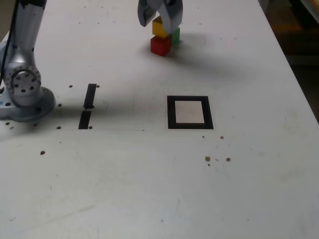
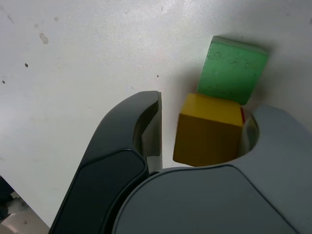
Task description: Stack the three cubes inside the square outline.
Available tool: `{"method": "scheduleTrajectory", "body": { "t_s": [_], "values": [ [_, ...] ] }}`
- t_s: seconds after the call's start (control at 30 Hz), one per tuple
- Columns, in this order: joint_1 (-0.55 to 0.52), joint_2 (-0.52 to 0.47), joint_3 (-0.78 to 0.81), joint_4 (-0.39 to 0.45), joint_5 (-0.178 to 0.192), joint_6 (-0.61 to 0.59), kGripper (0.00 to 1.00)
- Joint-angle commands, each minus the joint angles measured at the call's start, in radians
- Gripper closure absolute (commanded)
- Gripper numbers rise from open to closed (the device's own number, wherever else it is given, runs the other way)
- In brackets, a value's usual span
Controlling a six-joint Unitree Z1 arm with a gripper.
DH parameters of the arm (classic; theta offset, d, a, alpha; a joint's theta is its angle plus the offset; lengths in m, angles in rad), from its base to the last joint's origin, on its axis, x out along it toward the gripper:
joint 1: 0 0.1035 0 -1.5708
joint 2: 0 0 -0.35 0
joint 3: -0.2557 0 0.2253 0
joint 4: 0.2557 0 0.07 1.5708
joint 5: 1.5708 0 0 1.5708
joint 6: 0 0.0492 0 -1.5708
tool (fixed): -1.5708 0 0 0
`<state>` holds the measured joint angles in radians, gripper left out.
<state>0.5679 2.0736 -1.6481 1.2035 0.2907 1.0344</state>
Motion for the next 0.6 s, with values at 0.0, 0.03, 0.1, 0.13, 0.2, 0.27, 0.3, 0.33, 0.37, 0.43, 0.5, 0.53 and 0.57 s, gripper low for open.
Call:
{"method": "scheduleTrajectory", "body": {
  "t_s": [0.0, 0.03, 0.1, 0.13, 0.2, 0.27, 0.3, 0.33, 0.37, 0.43, 0.5, 0.53, 0.57],
  "values": [
    [0.001, 0.005, -0.006, -0.003, -0.005, -0.002, 0.50],
    [0.001, 0.005, -0.009, -0.004, -0.009, -0.002, 0.54],
    [0.001, 0.000, -0.014, -0.005, -0.022, -0.002, 0.63],
    [0.000, -0.007, -0.017, -0.004, -0.034, -0.002, 0.67],
    [-0.007, -0.027, -0.025, 0.007, -0.049, -0.004, 0.73],
    [-0.021, -0.055, -0.036, 0.029, -0.065, -0.009, 0.76],
    [-0.032, -0.071, -0.044, 0.044, -0.074, -0.014, 0.77],
    [-0.057, -0.094, -0.058, 0.071, -0.088, -0.027, 0.78],
    [-0.075, -0.104, -0.067, 0.088, -0.096, -0.038, 0.79],
    [-0.118, -0.116, -0.080, 0.116, -0.111, -0.067, 0.79],
    [-0.177, -0.116, -0.088, 0.135, -0.119, -0.115, 0.79],
    [-0.203, -0.112, -0.087, 0.139, -0.119, -0.139, 0.79],
    [-0.228, -0.107, -0.083, 0.140, -0.119, -0.163, 0.79]
  ]
}}
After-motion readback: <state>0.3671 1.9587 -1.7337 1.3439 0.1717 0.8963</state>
